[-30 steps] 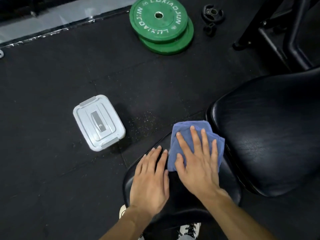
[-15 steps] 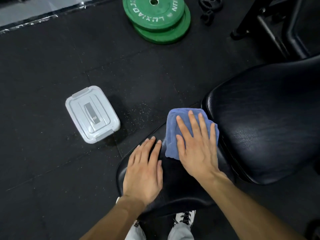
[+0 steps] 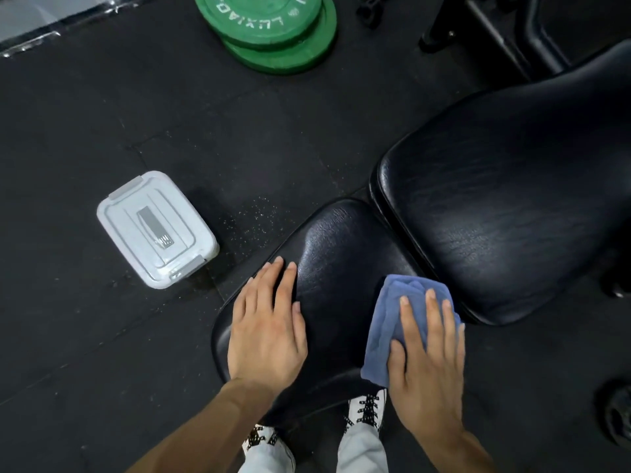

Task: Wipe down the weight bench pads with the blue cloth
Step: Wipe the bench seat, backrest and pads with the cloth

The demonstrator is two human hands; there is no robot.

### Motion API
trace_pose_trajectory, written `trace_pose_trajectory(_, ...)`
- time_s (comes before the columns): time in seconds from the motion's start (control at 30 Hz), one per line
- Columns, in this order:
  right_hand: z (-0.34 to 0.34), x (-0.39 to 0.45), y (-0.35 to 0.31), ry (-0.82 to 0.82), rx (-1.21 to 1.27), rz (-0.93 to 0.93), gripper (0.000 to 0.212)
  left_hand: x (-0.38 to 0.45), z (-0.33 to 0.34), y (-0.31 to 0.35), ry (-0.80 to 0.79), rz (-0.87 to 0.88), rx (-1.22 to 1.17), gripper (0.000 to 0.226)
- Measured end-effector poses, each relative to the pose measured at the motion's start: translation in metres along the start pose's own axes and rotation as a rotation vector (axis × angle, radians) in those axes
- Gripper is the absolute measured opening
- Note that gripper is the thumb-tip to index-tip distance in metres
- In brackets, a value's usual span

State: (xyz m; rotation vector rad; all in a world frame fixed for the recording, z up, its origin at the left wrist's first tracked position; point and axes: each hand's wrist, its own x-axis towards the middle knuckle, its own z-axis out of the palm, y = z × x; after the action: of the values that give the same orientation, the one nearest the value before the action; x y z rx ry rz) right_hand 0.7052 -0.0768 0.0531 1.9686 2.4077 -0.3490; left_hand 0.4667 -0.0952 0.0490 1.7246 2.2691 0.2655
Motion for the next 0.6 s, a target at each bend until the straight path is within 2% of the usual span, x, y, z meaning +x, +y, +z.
trace_pose_trajectory(0.27,-0.017,0.065,-0.008,-0.049,-0.062,-0.242,0.057,0.0,0.003,-0.001,0.018,0.009,0.008,0.054)
trace_pose_trajectory(0.6,-0.022,0.191,-0.102,-0.22,-0.079,-0.292,0.055,0.001,0.002,-0.003,0.014,0.008,-0.011,0.055)
